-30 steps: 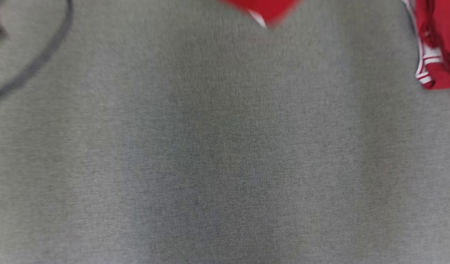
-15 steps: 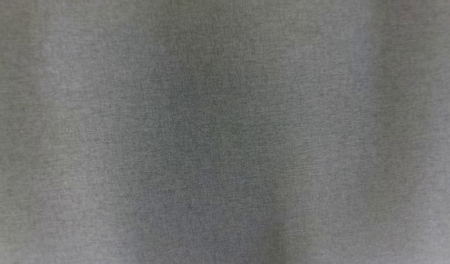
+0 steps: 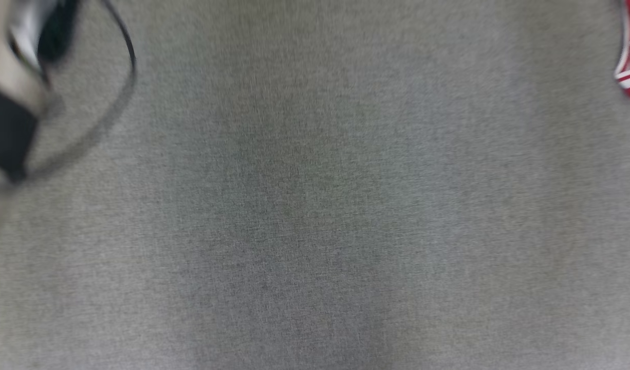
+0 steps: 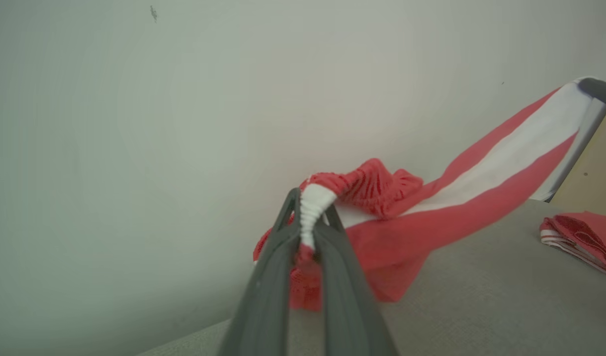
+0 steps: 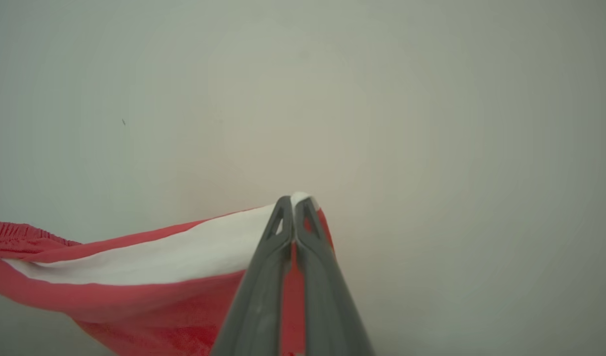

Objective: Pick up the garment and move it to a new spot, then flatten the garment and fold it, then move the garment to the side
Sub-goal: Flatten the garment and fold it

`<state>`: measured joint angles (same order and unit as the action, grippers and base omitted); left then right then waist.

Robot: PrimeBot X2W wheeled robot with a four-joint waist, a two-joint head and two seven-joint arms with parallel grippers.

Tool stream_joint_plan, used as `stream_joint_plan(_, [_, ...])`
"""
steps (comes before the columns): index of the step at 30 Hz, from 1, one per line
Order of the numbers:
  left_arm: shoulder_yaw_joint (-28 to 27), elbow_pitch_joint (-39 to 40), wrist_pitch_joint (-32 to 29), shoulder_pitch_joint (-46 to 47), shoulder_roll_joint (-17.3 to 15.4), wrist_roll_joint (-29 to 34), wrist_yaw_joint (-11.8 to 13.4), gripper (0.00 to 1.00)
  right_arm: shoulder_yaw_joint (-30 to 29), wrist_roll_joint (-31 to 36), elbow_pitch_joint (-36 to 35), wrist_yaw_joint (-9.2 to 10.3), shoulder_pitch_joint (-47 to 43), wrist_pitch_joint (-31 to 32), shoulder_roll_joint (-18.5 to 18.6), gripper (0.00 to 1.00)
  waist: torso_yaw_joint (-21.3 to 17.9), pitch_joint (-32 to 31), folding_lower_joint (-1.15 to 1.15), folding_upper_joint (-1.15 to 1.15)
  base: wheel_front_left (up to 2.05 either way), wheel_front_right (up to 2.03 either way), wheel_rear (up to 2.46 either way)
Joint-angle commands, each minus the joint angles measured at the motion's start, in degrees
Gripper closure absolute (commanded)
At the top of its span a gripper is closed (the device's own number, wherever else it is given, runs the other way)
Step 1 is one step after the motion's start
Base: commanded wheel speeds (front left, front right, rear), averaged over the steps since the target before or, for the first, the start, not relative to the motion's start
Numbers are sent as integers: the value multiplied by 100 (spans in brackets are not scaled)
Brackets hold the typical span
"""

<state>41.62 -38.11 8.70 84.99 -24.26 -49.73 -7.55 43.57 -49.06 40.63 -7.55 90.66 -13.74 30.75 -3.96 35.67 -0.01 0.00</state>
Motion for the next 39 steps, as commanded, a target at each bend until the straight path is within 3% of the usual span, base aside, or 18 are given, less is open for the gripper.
stream_joint_plan(1, [78, 134, 31, -359, -107, -65, 13, 100, 76, -107, -164, 16, -344, -53, 49, 100, -58, -355, 1, 0, 0, 0, 0])
stream_joint_plan(6, [235, 809, 221, -1723, -374, -211, 117, 100, 116, -453, -850, 16, -1718, -130, 490, 100, -48, -939, 1, 0, 0, 0, 0])
stream_joint_plan(11, [320, 1702, 398, -3091, -579, -382, 535, 100, -170, -650, -1461, 16, -3181, -145, 798, 100, 18, -1422, 1, 0, 0, 0, 0])
stream_joint_plan(15, [297, 2378, 530, -4152, -633, -599, 855, 100, -708, -685, -1870, 16, -4469, -146, 838, 100, 61, -1792, 1, 0, 0, 0, 0])
stream_joint_plan(19, [271, 2867, 600, -5090, -601, -869, 948, 100, -1253, -540, -2211, 16, -5666, -147, 710, 100, 82, -2171, 1, 0, 0, 0, 0])
stream_joint_plan(23, [340, 3075, 641, -5874, -484, -934, 977, 100, -1784, -340, -2453, 16, -6807, -147, 519, 100, 98, -2548, 1, 0, 0, 0, 0])
stream_joint_plan(28, [560, 3167, 650, -6608, -341, -839, 798, 100, -2232, -65, -2637, 16, -7950, -101, 311, 100, 120, -2944, 1, 0, 0, 0, 0])
stream_joint_plan(31, [756, 3190, 649, -7064, -204, -795, 563, 100, -2633, 161, -2764, 16, -8666, 30, 109, 100, 148, -3206, 1, 0, 0, 0, 0])
stream_joint_plan(39, [774, 3088, 649, -7771, 62, -661, 375, 100, -3508, 465, -3190, 16, -9769, 495, -215, 100, 277, -3538, 1, 0, 0, 0, 0])
